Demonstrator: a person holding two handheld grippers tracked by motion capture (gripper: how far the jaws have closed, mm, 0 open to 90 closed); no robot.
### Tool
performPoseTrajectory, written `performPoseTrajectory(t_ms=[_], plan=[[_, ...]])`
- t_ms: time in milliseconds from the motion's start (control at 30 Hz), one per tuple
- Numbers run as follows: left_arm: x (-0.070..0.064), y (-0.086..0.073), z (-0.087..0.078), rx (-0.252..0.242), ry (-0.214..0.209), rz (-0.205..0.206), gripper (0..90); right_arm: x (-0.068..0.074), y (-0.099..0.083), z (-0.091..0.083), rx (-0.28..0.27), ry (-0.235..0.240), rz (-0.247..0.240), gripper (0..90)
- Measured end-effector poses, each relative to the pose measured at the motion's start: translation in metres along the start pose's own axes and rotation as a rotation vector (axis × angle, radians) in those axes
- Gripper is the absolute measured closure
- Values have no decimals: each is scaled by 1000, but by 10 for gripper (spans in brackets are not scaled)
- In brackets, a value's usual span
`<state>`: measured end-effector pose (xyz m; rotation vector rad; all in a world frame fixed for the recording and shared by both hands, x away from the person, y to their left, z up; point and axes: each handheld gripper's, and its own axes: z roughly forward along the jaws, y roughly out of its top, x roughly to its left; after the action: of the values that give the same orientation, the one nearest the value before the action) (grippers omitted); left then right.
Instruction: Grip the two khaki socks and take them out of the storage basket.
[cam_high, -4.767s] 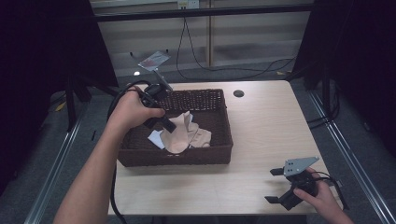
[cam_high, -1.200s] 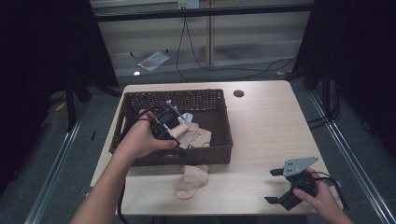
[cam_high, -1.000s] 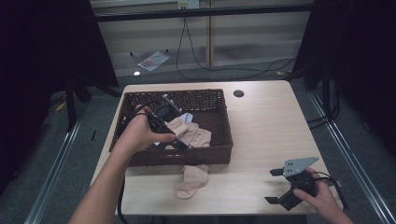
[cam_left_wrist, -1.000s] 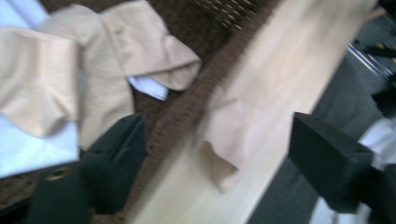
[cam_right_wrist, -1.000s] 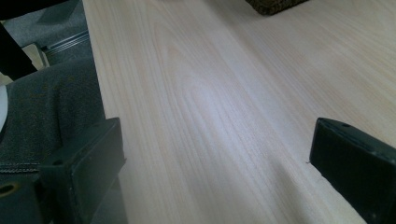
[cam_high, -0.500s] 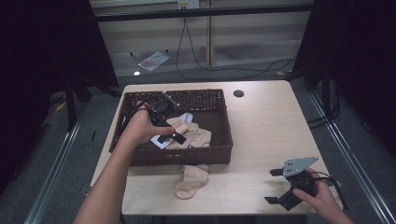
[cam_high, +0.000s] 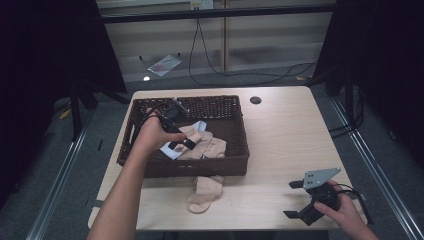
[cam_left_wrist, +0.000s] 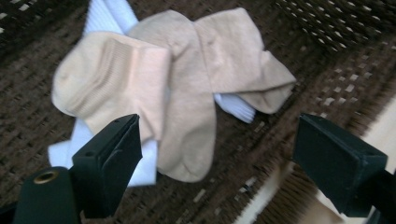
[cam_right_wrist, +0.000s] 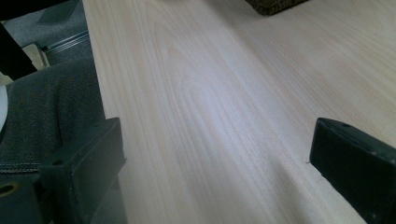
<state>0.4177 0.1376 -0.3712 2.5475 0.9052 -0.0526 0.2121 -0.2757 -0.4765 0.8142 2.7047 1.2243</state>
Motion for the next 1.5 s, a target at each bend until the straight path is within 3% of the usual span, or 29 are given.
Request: performPoseTrajectory(t_ms=[200, 533, 1100, 1300, 1400, 1467, 1500], plan=[[8, -1, 11, -14, 21, -21, 178, 0, 0, 0, 2, 2, -5, 28], [20, -6, 32, 13, 48, 8, 212, 0, 0, 1, 3, 4, -8, 28], [38, -11, 62, 19, 77, -40, 309, 0, 0, 1, 4, 5, -10, 28], [41, -13, 70, 30, 90, -37, 371, 0, 0, 0, 1, 4, -8, 28], [41, -13, 73, 32, 91, -23, 500, 0, 0, 1, 1, 5, -8, 28], [41, -13, 73, 36, 84, -41, 684, 0, 0, 0, 1, 4, -8, 28], [41, -13, 73, 36, 84, -41, 731, 0, 0, 0, 1, 3, -10, 28]])
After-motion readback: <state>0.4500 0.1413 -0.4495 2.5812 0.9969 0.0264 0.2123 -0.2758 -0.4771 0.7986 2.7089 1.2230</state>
